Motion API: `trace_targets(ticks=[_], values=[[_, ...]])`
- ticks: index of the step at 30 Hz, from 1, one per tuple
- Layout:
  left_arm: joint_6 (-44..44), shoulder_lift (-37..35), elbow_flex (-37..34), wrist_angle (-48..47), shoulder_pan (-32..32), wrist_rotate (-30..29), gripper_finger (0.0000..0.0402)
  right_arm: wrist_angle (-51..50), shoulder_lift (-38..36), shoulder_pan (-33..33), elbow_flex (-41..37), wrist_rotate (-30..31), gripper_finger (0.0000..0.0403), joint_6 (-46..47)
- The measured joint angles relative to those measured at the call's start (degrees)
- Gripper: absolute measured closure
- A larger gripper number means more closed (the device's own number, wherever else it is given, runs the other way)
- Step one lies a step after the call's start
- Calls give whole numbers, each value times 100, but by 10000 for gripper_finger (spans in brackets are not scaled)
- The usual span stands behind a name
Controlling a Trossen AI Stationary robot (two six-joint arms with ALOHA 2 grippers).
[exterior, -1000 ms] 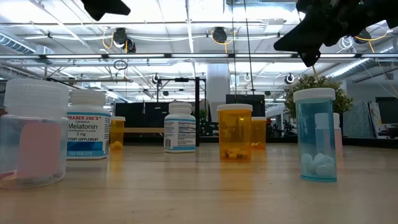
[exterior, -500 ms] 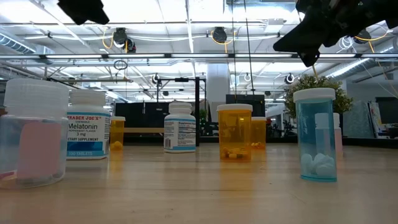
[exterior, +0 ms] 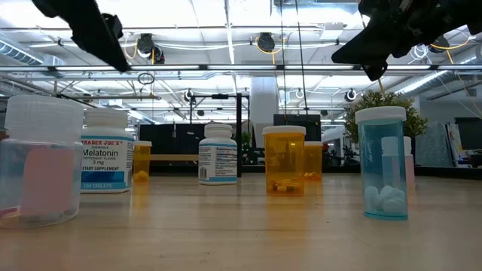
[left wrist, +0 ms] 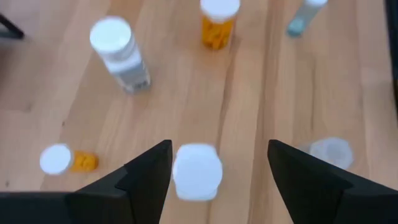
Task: Pick and place medicine bottles onto shelf by color
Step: Put the bottom white pill bottle on the shelf
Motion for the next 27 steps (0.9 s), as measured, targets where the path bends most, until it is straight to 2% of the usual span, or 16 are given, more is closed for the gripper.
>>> trace_targets(ticks=[4, 9, 11, 20, 22, 27], values=[[-14, 377, 512, -630, 134, 152, 135, -31, 0, 0, 0, 0, 403, 0], [47, 1133, 1487, -1761, 139, 160, 135, -39, 0, 0, 0, 0, 403, -5], [27, 1398, 1756, -1897, 139, 199, 135, -59, 0, 0, 0, -2, 403, -51], [-483, 1888, 1995, -2025, 138, 813, 135, -53, 0, -9, 0, -4, 403, -352], [-644, 1891, 1995, -2056, 140, 678, 135, -32, 0, -9, 0, -4, 403, -403], [-1250, 1891, 1993, -2046, -63, -447, 135, -29, 0, -9, 0, -4, 403, -488]])
